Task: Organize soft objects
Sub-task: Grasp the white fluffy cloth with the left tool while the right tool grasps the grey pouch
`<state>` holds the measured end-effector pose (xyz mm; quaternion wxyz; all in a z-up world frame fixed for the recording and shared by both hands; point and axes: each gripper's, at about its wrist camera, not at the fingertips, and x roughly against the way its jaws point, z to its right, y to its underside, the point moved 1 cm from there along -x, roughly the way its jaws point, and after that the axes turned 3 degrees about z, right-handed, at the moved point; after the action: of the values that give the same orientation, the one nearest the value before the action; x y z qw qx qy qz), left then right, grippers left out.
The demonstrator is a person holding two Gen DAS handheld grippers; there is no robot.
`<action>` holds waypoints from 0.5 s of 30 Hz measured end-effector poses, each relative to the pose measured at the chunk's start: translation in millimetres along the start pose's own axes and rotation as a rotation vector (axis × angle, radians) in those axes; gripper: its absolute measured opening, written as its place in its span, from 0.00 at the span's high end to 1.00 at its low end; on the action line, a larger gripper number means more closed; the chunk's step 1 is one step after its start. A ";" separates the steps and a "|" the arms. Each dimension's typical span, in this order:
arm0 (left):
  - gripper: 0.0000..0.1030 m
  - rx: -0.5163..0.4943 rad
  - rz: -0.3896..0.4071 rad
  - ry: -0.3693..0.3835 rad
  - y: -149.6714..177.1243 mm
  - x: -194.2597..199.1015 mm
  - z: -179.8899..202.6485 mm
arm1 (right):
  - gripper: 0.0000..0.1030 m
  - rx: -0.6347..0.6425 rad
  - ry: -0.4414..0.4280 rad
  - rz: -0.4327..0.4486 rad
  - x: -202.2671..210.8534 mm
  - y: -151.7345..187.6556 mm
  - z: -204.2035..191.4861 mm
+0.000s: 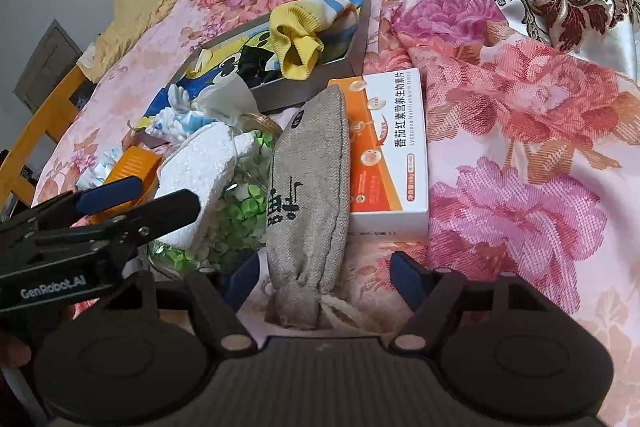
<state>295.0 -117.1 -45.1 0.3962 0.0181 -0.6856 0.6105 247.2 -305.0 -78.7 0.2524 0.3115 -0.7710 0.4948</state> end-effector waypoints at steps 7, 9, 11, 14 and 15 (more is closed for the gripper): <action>0.25 -0.060 -0.053 -0.024 -5.1 -12.8 9.0 | 0.36 -0.014 0.008 -0.015 -4.8 0.0 3.0; 0.27 -0.082 -0.058 -0.039 -5.9 -15.4 10.5 | 0.38 -0.007 0.006 -0.013 -5.0 0.0 1.8; 0.31 -0.097 -0.061 -0.044 -6.6 -16.6 11.1 | 0.41 -0.003 0.001 -0.013 -5.2 0.3 1.4; 0.38 -0.110 -0.064 -0.057 -7.5 -16.8 12.2 | 0.44 -0.003 -0.004 -0.014 -5.6 0.2 1.5; 0.41 -0.116 -0.065 -0.060 -7.6 -16.8 12.6 | 0.46 -0.002 -0.007 -0.015 -5.7 0.1 1.2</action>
<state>303.8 -137.4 -47.6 0.3954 0.0358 -0.7306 0.5555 250.9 -304.8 -83.1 0.2538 0.3186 -0.7700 0.4910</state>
